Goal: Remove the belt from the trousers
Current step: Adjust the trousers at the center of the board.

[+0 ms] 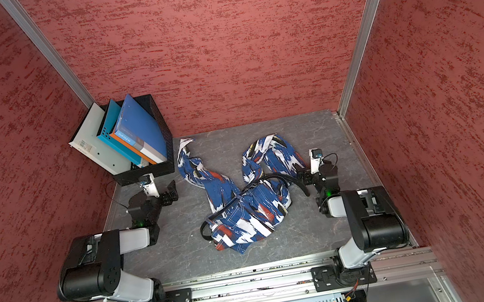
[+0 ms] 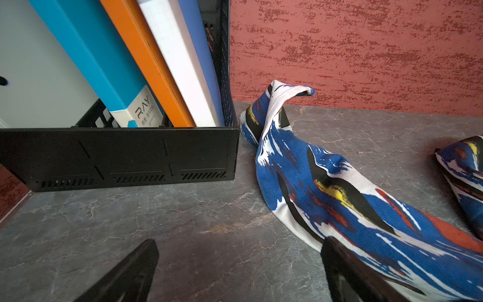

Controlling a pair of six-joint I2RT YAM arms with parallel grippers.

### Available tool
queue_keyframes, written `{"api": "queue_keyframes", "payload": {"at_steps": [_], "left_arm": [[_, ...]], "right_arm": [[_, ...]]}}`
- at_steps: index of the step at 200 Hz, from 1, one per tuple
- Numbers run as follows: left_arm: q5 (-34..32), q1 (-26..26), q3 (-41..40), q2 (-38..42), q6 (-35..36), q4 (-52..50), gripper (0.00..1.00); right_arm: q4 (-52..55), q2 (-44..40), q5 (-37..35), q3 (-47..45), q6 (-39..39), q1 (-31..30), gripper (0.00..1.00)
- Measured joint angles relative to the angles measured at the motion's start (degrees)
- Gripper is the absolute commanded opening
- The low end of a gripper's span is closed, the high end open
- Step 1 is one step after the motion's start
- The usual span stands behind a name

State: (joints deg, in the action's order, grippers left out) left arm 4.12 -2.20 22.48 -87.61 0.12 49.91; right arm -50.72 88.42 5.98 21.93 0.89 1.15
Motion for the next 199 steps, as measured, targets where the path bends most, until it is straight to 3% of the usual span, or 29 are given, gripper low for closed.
{"api": "queue_keyframes", "payload": {"at_steps": [23, 36, 63, 92, 109, 138, 172, 199], "left_arm": [[0.6, -0.4, 0.0, 0.0, -0.1, -0.1, 1.0], [0.7, -0.5, 0.1, 0.6, -0.1, -1.4, 1.0], [0.0, 1.0, 7.6, 10.5, 0.8, -22.0, 1.0], [5.2, 3.4, 23.1, 18.5, -2.5, -38.3, 1.0], [12.6, 3.8, 26.7, 21.3, -6.5, -41.4, 1.0], [22.4, 6.7, 26.0, 20.4, -11.5, -44.7, 1.0], [27.3, 11.8, 22.2, 19.2, -15.2, -47.6, 1.0], [28.6, 13.9, 20.6, 19.2, -17.3, -48.6, 1.0]], "right_arm": [[1.7, -1.4, -0.6, 0.0, 0.0, -0.5, 0.99], [11.5, -8.6, -0.3, 0.9, -0.1, -0.8, 0.99], [32.9, -24.0, 3.2, 13.3, -4.1, -1.0, 0.99], [42.6, -26.9, 16.3, 25.5, -4.2, -3.3, 0.99], [47.2, -24.8, 23.5, 28.5, 3.2, -8.9, 0.99], [60.1, -16.8, 31.1, 30.0, 20.9, -17.2, 0.99], [71.2, -10.2, 30.6, 33.5, 37.3, -22.4, 0.99], [73.7, -8.1, 28.9, 34.1, 45.0, -24.1, 0.99]]}}
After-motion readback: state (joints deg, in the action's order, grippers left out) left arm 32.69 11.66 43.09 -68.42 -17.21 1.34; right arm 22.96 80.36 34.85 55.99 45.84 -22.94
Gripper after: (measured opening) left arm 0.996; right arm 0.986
